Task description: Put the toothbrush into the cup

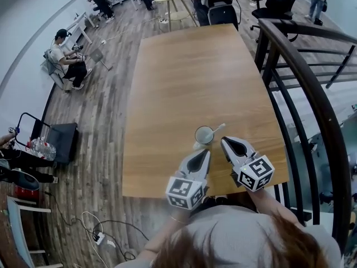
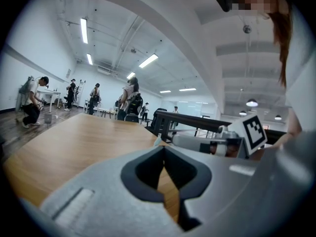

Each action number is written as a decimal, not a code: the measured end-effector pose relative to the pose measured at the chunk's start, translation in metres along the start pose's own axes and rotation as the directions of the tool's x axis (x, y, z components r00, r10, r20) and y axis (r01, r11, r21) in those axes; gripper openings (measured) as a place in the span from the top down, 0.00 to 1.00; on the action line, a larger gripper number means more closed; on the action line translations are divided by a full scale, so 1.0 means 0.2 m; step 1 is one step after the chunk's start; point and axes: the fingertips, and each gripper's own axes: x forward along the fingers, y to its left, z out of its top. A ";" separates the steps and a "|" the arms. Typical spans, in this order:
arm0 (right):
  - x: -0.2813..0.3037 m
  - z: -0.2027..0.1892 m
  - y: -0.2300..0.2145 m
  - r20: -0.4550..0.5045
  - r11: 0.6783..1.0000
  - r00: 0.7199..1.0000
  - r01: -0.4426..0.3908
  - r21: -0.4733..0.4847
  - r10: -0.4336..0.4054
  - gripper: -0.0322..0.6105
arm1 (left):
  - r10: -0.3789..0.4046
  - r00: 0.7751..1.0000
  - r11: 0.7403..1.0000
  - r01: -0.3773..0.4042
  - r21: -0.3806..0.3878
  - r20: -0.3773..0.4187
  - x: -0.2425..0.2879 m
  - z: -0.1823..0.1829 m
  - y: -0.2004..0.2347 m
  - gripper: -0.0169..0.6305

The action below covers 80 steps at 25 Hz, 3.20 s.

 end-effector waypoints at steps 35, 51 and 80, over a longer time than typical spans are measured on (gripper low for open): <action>-0.47 -0.13 0.71 0.018 0.990 0.995 -0.098 -0.100 0.101 0.96 | 0.032 0.998 0.999 -0.034 0.033 0.057 -0.59 -0.20 -0.39 0.98; -0.89 -0.14 1.26 0.075 0.986 0.990 -0.108 -0.124 0.118 0.96 | 0.004 0.996 0.999 -0.007 0.041 0.087 -1.08 -0.31 -0.70 0.98; -1.11 -0.14 1.26 0.013 0.971 0.988 -0.149 -0.186 0.154 0.95 | 0.001 0.997 0.999 -0.005 0.047 0.071 -1.03 -0.32 -0.99 0.98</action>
